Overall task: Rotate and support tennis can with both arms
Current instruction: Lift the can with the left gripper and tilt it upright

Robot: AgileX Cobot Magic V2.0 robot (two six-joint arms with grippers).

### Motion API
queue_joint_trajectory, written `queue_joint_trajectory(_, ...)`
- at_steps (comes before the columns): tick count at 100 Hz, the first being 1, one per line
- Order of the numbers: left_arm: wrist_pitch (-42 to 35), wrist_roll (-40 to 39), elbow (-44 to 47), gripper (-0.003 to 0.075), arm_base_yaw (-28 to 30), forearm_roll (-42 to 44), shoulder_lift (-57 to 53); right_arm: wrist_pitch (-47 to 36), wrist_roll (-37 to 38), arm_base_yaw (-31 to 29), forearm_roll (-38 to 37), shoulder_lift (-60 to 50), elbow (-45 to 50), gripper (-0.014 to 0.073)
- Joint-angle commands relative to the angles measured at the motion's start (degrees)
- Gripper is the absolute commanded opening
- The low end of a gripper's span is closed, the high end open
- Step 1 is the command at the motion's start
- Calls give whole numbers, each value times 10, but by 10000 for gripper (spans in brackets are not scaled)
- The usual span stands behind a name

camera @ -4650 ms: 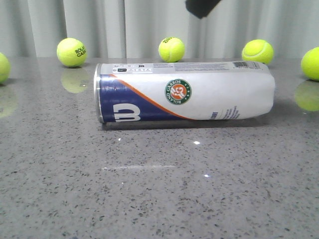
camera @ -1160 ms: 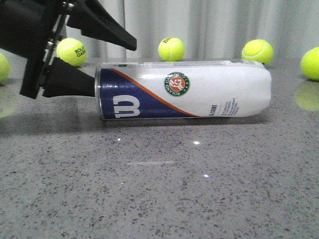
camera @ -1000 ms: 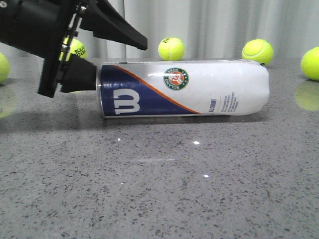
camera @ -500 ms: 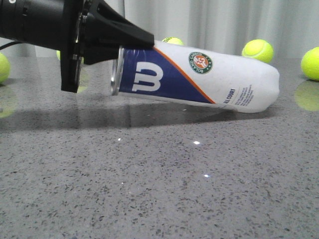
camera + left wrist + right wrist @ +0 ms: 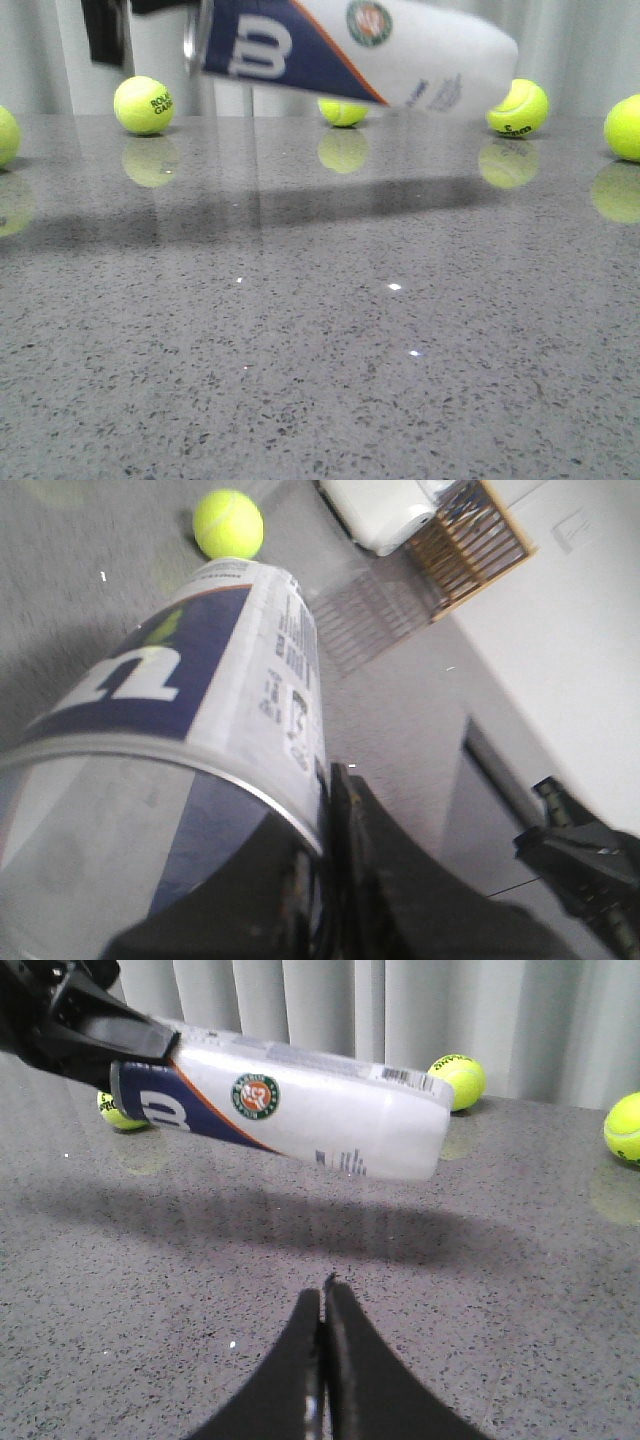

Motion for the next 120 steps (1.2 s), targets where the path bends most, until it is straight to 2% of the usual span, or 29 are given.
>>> queue_joint_trajectory(1, -17, -57, -61, -19, -8, 67, -55, -39, -4, -1, 7, 4, -15, -61)
queue_joint_trajectory(20, -38, -217, -173, -19, -41, 320, -87, -39, -4, -1, 7, 4, -15, -61)
queue_joint_trajectory(49, 27, -445, -273, -19, -147, 687, -87, -39, -4, -1, 7, 4, -15, -61)
queue_joint_trajectory(63, 90, -508, -296, -19, -199, 822, -87, -39, -4, -1, 7, 4, -15, -61)
queue_joint_trajectory(70, 121, -514, -309, -19, -218, 846, -83, -39, -4, -1, 7, 4, -15, -61)
queue_joint_trajectory(82, 121, -514, -318, -19, -235, 846, -78, -39, -4, -1, 7, 4, -15, -61)
queue_joint_trajectory(120, 121, -514, -320, -18, -236, 836, -46, -39, -4, -1, 7, 4, -15, -61)
